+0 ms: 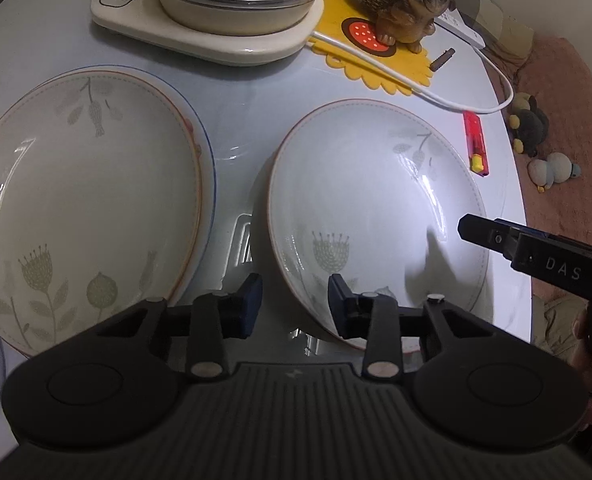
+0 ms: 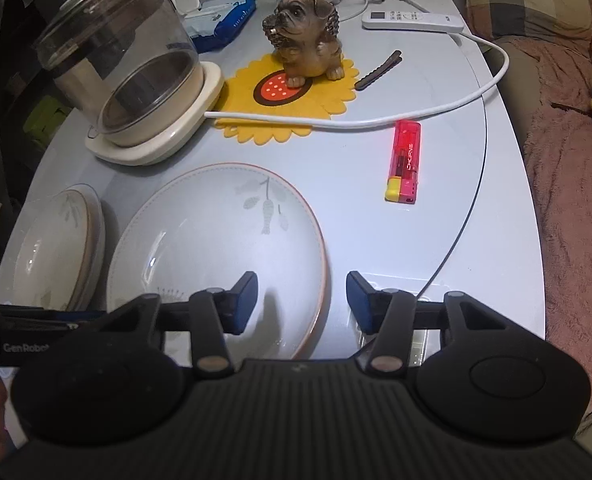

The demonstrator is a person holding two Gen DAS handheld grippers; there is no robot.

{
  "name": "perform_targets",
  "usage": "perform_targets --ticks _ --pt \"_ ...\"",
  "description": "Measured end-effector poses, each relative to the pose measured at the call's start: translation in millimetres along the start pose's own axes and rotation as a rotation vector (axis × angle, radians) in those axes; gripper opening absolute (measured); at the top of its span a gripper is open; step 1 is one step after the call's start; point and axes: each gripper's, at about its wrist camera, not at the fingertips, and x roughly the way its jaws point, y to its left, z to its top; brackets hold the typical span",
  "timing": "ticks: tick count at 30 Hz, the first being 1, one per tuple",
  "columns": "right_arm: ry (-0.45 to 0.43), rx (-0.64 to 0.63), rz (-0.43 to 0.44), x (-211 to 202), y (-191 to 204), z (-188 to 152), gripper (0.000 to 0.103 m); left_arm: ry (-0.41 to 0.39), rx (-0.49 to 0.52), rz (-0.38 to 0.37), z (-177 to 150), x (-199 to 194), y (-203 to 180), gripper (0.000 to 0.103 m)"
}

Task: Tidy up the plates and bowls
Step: 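Close the left tool on the flower plate rim while the right tool clamps it, then lift the flower plate with both tools and carry it over the plate stack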

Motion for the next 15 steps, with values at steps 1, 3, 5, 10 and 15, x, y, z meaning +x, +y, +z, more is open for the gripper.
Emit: perform_targets --ticks 1,3,5,10,15 --pt "-0.003 -0.008 -0.007 3 1 0 0.046 0.000 -0.006 0.004 1 1 1 0.037" --pt "0.002 -0.019 -0.012 10 2 2 0.042 -0.001 -0.011 0.004 2 3 1 0.033" --pt "0.005 -0.012 -0.004 14 2 4 0.037 -0.008 -0.005 0.004 4 4 -1 0.032" --pt "-0.002 -0.036 0.003 20 2 5 0.029 -0.017 0.008 0.007 6 10 -7 0.031" --pt "-0.001 -0.054 0.033 25 -3 5 0.027 -0.025 0.015 0.013 6 16 -9 0.030"
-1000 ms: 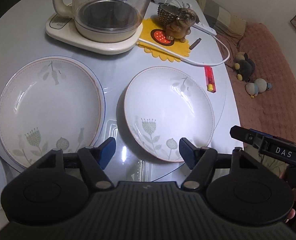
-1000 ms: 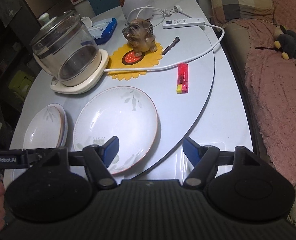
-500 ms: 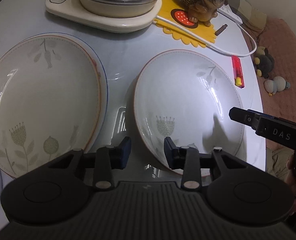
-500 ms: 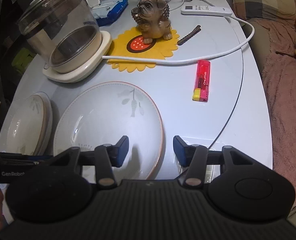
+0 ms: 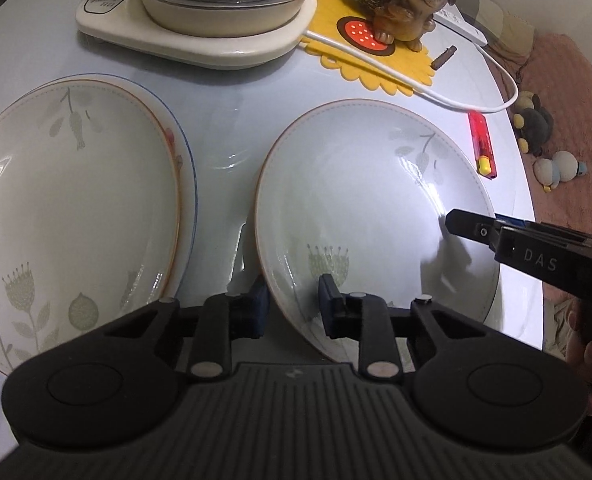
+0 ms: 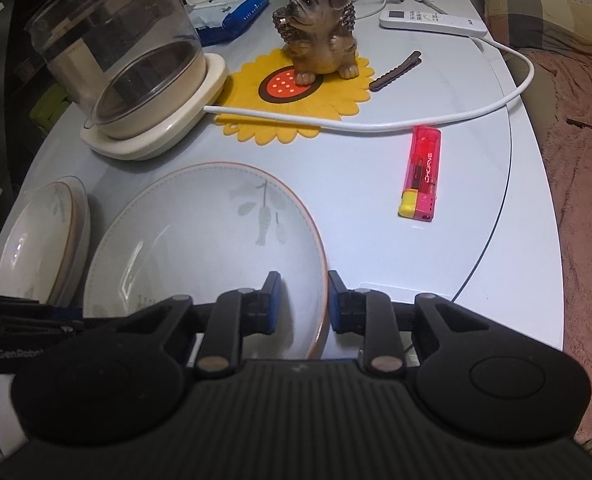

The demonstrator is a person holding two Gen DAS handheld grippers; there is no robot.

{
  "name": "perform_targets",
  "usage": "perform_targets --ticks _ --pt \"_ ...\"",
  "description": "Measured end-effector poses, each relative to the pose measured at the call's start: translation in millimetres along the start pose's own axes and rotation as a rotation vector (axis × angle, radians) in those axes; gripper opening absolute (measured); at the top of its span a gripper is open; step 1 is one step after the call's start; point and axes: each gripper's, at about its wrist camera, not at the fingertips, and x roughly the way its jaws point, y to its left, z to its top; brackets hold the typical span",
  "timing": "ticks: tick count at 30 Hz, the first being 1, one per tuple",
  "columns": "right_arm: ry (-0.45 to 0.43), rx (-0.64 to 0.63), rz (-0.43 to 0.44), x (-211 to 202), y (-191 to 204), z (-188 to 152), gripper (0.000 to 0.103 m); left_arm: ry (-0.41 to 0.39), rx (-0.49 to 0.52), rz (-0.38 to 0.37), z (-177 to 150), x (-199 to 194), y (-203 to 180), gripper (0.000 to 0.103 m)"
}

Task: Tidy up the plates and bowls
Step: 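Lift the flower plate with both tools and carry it over the plate stack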

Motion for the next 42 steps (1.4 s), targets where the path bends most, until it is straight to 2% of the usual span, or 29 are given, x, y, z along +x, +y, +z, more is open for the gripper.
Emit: perform_targets --ticks 6,14,21,24,28,34,42 --pt "0.017 0.037 0.088 1 -12 0 0.027 -0.015 -0.036 -0.003 -1 -2 2 0.030" --pt "0.021 0.052 0.149 -5 -15 3 0.027 -0.068 -0.031 0.012 7 -22 0 0.030" --pt "0.011 0.071 0.159 -22 -14 5 0.026 -0.092 -0.042 -0.006 8 -39 -1 0.030" --pt "-0.002 0.067 0.169 -30 -12 5 0.027 -0.077 -0.118 -0.038 7 -48 5 0.030" --pt "-0.011 0.062 0.187 -43 -5 4 0.026 -0.109 -0.104 -0.021 5 -65 4 0.030" --pt "-0.021 0.078 0.196 -65 9 4 0.026 -0.146 -0.112 -0.045 6 -96 12 0.030" --pt "-0.081 0.044 0.185 -104 42 15 0.026 -0.212 -0.126 -0.095 2 -147 31 0.030"
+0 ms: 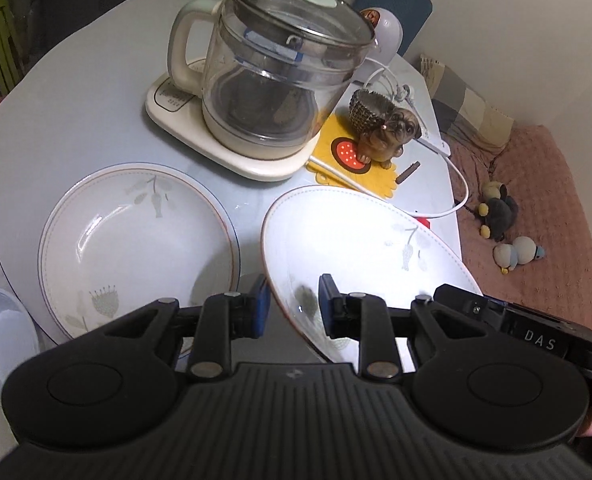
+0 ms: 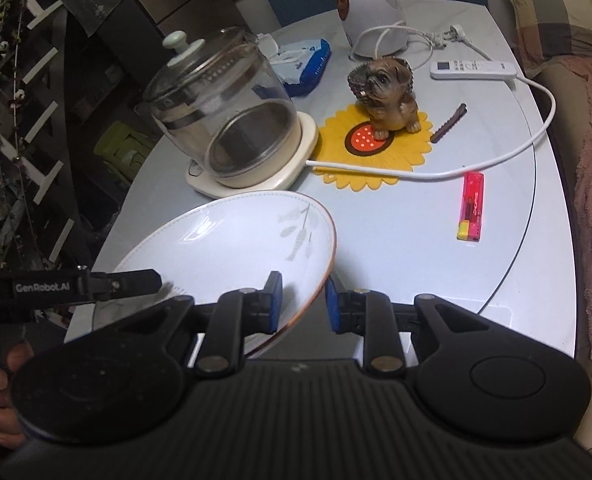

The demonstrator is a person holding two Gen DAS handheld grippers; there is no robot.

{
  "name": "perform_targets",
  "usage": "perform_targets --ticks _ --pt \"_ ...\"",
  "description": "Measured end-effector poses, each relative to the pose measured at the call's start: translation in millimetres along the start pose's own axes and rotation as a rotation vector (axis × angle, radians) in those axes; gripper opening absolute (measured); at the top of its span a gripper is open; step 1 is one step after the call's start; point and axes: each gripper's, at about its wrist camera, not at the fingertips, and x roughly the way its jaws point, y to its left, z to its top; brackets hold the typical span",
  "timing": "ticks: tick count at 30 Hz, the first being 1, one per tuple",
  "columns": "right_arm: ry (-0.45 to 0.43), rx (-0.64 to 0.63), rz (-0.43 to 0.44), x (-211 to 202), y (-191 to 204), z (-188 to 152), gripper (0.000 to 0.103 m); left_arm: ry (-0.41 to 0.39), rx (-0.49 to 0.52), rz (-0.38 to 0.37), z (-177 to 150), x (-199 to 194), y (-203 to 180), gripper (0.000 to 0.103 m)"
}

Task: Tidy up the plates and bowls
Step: 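Lift the flower plate with both tools and carry it over the plate stack, then lower the flower plate onto the stacked plates and open both tools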

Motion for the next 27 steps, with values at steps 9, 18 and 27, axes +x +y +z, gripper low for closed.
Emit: perform_targets --ticks 9,18,27 --pt "-0.079 0.005 -0.004 -17 50 5 0.026 -0.018 -0.032 -0.056 2 -45 38 0.030" --pt "-0.092 -0.015 -0.032 2 102 -1 0.026 -0.011 -0.103 -0.075 3 -60 95 0.030" --pt "0.009 -0.052 -0.035 45 130 -14 0.026 0.003 -0.164 -0.037 -2 -50 140 0.030"
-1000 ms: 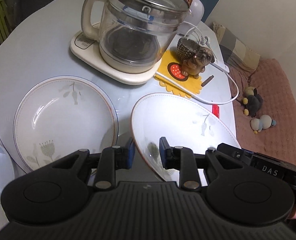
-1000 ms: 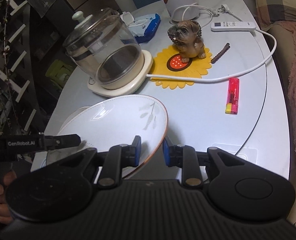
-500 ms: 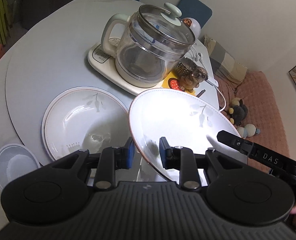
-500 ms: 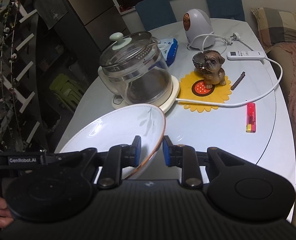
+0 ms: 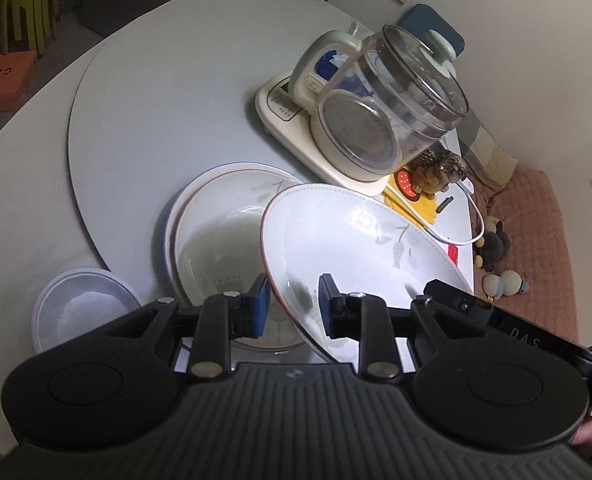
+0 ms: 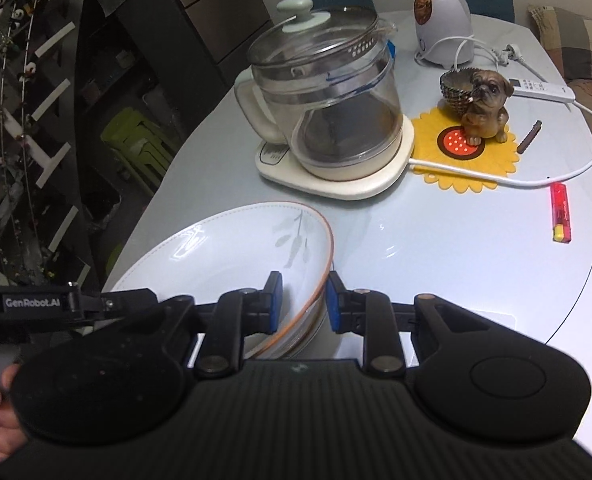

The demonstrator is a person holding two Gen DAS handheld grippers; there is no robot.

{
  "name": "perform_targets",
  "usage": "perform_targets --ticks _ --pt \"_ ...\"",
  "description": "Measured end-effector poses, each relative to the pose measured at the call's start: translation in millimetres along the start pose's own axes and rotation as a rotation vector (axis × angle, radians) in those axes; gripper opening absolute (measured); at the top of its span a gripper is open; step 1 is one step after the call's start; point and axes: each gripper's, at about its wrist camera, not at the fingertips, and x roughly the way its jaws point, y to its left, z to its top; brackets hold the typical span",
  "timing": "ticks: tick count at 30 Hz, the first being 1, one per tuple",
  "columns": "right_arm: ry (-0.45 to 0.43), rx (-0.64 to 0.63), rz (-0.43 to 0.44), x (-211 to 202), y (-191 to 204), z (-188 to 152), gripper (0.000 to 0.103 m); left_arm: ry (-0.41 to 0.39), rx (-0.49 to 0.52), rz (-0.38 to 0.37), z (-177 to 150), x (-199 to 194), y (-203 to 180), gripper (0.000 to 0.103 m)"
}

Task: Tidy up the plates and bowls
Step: 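Lower the flower plate onto the stacked plates and open both tools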

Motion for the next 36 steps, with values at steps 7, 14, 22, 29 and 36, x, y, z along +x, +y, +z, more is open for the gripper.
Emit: perform_targets --ticks 7,14,22,29,36 --pt "0.070 -0.024 0.012 38 11 -11 0.026 0.036 -0.014 0.055 4 18 30 0.030" --pt "0.122 -0.063 0.029 75 19 -12 0.026 0.069 -0.041 0.106 8 36 51 0.030" --pt "0.140 -0.101 0.023 97 22 -4 0.026 0.095 -0.038 0.128 15 49 57 0.030" --pt "0.157 -0.124 0.000 104 21 -5 0.026 0.114 -0.006 0.146 21 59 52 0.030" --pt "0.144 -0.151 -0.035 107 21 -5 0.026 0.145 0.031 0.159 24 71 46 0.030"
